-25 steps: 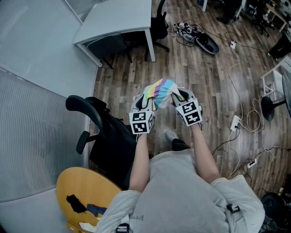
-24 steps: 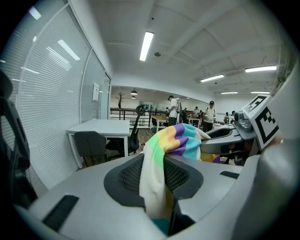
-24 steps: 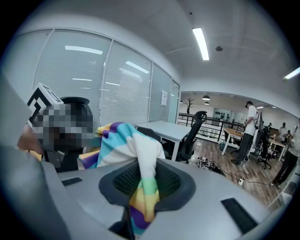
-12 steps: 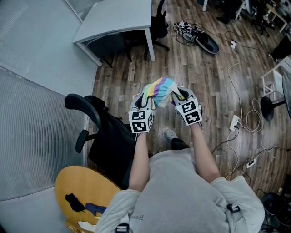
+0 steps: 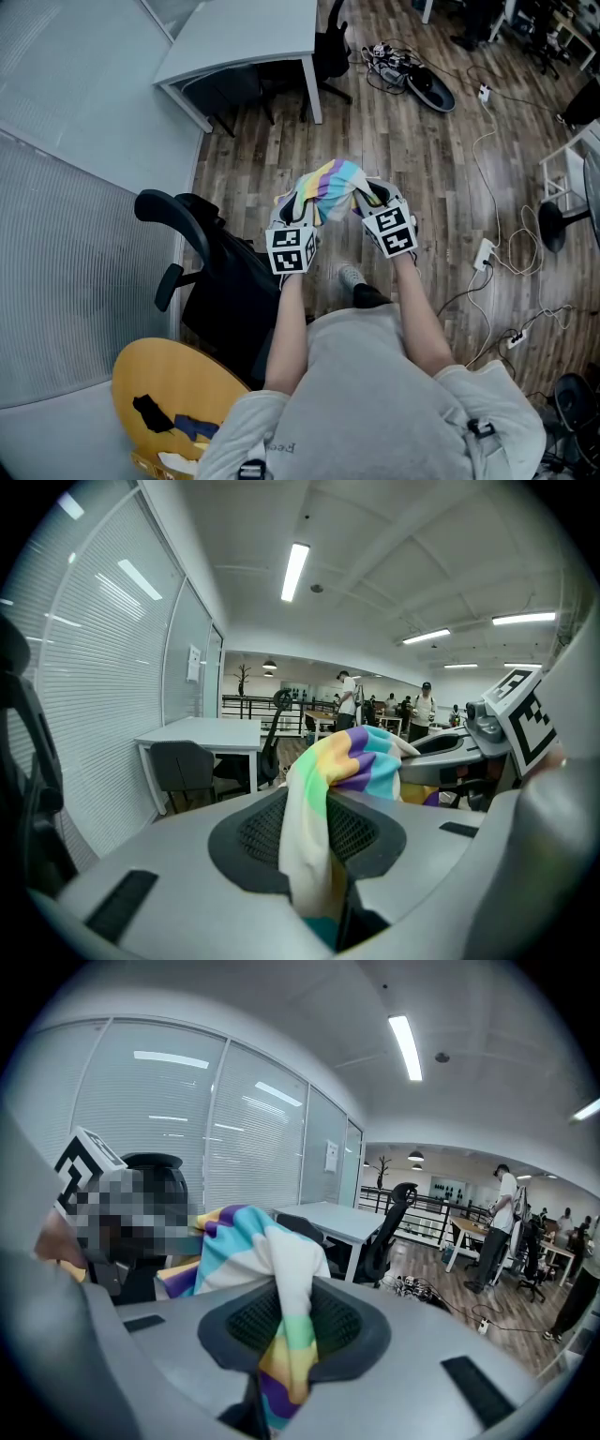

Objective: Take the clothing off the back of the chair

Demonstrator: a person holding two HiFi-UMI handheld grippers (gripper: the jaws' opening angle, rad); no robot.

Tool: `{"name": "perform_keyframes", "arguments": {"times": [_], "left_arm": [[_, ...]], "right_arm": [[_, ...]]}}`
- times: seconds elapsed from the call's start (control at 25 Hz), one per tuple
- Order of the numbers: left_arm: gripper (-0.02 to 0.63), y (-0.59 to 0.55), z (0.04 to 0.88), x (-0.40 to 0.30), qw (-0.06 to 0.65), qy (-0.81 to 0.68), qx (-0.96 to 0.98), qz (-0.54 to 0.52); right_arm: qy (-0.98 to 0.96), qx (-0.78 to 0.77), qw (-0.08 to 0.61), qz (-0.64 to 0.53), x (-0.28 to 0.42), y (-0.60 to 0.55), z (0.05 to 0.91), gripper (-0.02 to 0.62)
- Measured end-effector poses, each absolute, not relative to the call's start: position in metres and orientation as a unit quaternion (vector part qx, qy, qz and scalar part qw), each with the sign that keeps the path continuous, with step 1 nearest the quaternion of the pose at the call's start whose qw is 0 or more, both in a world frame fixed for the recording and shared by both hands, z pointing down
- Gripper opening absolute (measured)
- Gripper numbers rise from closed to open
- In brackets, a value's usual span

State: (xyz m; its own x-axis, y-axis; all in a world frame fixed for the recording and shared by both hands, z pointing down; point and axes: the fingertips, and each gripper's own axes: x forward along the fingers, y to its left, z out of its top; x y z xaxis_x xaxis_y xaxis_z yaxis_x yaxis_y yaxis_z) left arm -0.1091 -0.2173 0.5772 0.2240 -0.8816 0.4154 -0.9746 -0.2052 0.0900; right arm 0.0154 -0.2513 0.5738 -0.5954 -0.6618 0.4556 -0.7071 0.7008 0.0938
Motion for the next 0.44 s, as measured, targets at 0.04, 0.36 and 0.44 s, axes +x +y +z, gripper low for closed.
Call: {"name": "perform_keyframes", "arguments": {"times": [0.04, 0.36, 0.44], "left_arm": [[0.114, -0.2171, 0.5775, -0.1095, 0.169, -0.608, 0.764, 0.138], [0.114, -0.2182, 0.5763, -0.1117, 0.17, -0.607, 0.765, 0.136], [0.114, -0.2187, 0.5756, -0.1101, 0.169, -0.605, 0.766, 0.136]], "right_arm": [[-0.892, 0.383, 0.235, 0.048, 0.0148, -0.2513, 0.5733, 0.086], [-0.891, 0.383, 0.238, 0.049, 0.0128, -0.2513, 0.5703, 0.086], [-0.89, 0.385, 0.239, 0.048, 0.0144, -0.2519, 0.5696, 0.086]]}}
